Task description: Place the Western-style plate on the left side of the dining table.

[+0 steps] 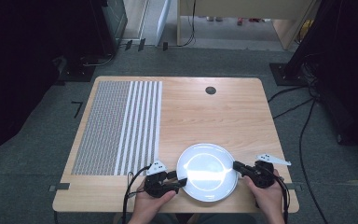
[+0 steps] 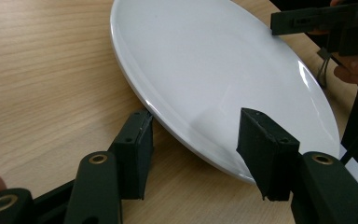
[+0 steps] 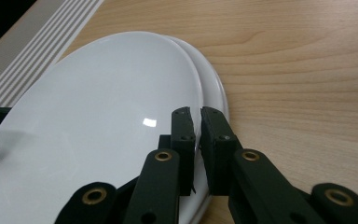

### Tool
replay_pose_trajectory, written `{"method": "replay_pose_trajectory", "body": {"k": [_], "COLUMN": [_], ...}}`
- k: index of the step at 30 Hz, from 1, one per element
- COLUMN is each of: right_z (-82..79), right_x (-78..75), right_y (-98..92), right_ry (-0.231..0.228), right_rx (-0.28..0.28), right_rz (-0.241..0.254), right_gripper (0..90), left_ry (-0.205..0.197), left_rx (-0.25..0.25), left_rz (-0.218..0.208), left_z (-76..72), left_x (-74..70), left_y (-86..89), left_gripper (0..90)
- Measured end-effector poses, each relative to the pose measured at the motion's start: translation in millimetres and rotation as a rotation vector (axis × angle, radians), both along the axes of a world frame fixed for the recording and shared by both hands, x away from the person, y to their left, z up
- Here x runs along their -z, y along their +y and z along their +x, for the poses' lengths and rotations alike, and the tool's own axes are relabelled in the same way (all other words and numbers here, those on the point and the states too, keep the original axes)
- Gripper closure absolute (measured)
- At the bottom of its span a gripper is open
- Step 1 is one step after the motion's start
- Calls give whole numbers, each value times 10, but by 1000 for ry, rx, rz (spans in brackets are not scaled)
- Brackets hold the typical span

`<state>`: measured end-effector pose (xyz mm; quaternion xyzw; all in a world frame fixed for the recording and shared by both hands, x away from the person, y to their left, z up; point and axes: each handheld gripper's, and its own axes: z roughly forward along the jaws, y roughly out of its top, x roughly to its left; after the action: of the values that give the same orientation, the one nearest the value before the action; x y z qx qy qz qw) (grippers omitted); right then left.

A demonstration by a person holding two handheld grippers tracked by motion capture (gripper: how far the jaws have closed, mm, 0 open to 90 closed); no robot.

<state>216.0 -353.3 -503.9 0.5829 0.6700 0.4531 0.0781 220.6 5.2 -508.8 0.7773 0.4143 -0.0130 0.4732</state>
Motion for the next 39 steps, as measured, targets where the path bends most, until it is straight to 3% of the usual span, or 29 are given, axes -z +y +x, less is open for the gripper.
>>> {"method": "replay_pose_trajectory", "body": {"k": [9, 15, 22, 39], "right_z": [5, 6, 13, 42], "right_x": [19, 31, 46, 173], "right_y": [78, 131, 151, 200], "right_ry": [5, 7, 13, 61], "right_rx": [-29, -43, -53, -4], "right_rz": [22, 34, 56, 155], "right_gripper": [850, 849, 842, 764], "left_ry": [-4, 6, 27, 39], "left_rx": [-9, -28, -18, -22], "left_rz": [11, -17, -22, -35], "left_z": [1, 17, 29, 57], "left_x": [-64, -78, -92, -87], "left_y": [112, 229, 285, 309], "left_gripper": [472, 596, 614, 646]}}
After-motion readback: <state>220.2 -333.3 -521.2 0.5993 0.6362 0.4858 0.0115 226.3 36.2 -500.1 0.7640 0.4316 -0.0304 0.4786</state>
